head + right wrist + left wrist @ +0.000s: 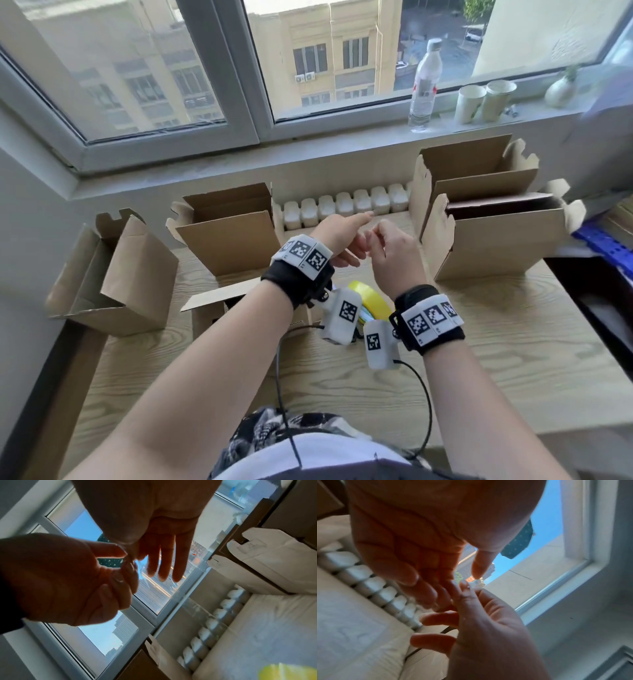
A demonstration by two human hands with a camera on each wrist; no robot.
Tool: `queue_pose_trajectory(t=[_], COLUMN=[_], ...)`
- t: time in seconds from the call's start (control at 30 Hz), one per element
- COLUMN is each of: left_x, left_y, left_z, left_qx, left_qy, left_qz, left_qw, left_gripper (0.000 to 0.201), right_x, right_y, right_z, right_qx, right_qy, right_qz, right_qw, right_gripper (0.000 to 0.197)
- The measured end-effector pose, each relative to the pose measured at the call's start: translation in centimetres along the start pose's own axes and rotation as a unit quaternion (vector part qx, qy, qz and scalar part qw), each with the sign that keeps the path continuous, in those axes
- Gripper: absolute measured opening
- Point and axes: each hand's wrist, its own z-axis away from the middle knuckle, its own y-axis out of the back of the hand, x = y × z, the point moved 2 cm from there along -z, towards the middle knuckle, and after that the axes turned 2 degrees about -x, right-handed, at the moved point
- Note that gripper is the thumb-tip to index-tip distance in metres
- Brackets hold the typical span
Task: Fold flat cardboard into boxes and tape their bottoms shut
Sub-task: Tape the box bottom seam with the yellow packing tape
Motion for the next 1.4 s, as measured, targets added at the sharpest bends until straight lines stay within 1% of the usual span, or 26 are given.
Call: queue_pose_trajectory(t=[0.07,0.17,0.23,0.3,0.4,0.47,0.53,0.63,0.7,0.73,0.8,0.83,0.87,0.9,0.93,0.97,1.0,1.03,1.07,1.1,1.13,1.23,1.3,1.33,1.4], left_x=[-0.5,-1.1,-1.3,-1.4,-1.3,-1.1,-1.1,-1.7,-2.3,-2.6,-3.2,-3.5,-3.6,-3.8,-3.8,-3.8,-3.8,-3.8,-3.8,-3.9,-4.1,-5.0,-5.8,-6.3,-7.5], left_y=[-0.8,-1.0,-0.9,-0.6,-0.2,0.0,-0.1,-0.6,-1.0,-1.0,-0.7,-0.3,0.0,0.2,0.4,0.4,0.4,0.4,0.4,0.4,0.5,0.7,1.1,1.4,2.4], left_z=[-0.5,-0.9,-1.0,-1.0,-1.1,-1.0,-0.9,-0.9,-1.0,-1.1,-1.1,-1.1,-1.1,-1.0,-0.9,-0.7,-0.5,-0.4,-0.2,0.0,0.2,1.0,1.7,2.0,2.9], left_qx=[-0.001,0.016,0.025,0.030,0.037,0.031,0.026,0.039,0.040,0.044,0.066,0.075,0.074,0.067,0.056,0.046,0.043,0.046,0.051,0.056,0.060,0.074,0.083,0.091,0.106], left_qy=[0.049,0.074,0.080,0.080,0.059,0.046,0.033,0.013,0.019,0.024,0.034,0.040,0.047,0.055,0.062,0.067,0.069,0.067,0.065,0.063,0.062,0.061,0.051,0.045,0.038], left_qz=[-0.009,-0.007,-0.005,-0.020,-0.064,-0.079,-0.094,-0.132,-0.140,-0.137,-0.120,-0.108,-0.095,-0.079,-0.061,-0.044,-0.033,-0.029,-0.029,-0.032,-0.033,-0.019,-0.003,0.010,0.036], left_qw=[0.999,0.997,0.996,0.996,0.995,0.995,0.995,0.990,0.989,0.989,0.990,0.991,0.992,0.993,0.995,0.996,0.996,0.996,0.996,0.996,0.996,0.995,0.995,0.995,0.993], left_gripper=[0.054,0.042,0.035,0.032,0.027,0.026,0.027,0.028,0.029,0.029,0.029,0.028,0.027,0.027,0.027,0.028,0.029,0.030,0.030,0.030,0.030,0.029,0.028,0.029,0.031], right_x=[0.6,0.9,0.9,1.1,1.8,2.7,3.6,5.1,5.6,6.0,6.9,7.5,8.1,8.6,9.2,9.8,10.0,10.2,10.3,10.4,10.5,10.8,10.6,10.4,9.8], right_y=[-0.6,-1.0,-1.0,-1.2,-1.8,-2.5,-3.4,-5.1,-6.2,-6.7,-7.2,-7.4,-7.4,-7.4,-7.6,-7.9,-8.3,-8.9,-9.5,-10.1,-10.4,-10.3,-9.6,-9.2,-8.5], right_z=[0.5,0.9,1.1,1.3,1.7,2.1,3.0,4.7,5.5,5.6,5.5,5.4,5.3,5.2,5.2,5.2,5.3,5.5,5.6,5.7,5.6,5.0,4.3,3.9,3.1], right_qx=[-0.003,-0.018,-0.022,-0.022,-0.024,-0.030,-0.034,-0.061,-0.072,-0.063,-0.020,-0.013,-0.012,-0.023,-0.052,-0.090,-0.130,-0.168,-0.200,-0.220,-0.228,-0.218,-0.207,-0.199,-0.189], right_qy=[-0.004,0.005,0.019,0.028,0.018,-0.018,-0.079,-0.149,-0.177,-0.201,-0.284,-0.315,-0.327,-0.322,-0.306,-0.294,-0.289,-0.292,-0.300,-0.301,-0.295,-0.259,-0.255,-0.251,-0.227], right_qz=[-0.011,-0.008,-0.006,-0.018,-0.063,-0.097,-0.136,-0.170,-0.199,-0.236,-0.325,-0.350,-0.331,-0.273,-0.167,-0.053,0.029,0.066,0.072,0.071,0.073,0.083,0.079,0.097,0.168], right_qw=[1.000,1.000,1.000,0.999,0.998,0.995,0.987,0.972,0.961,0.949,0.902,0.882,0.885,0.906,0.936,0.950,0.948,0.939,0.930,0.925,0.925,0.938,0.941,0.942,0.940], right_gripper=[0.026,0.024,0.024,0.026,0.036,0.048,0.065,0.088,0.094,0.094,0.091,0.088,0.082,0.072,0.062,0.057,0.062,0.072,0.078,0.080,0.076,0.051,0.038,0.037,0.041])
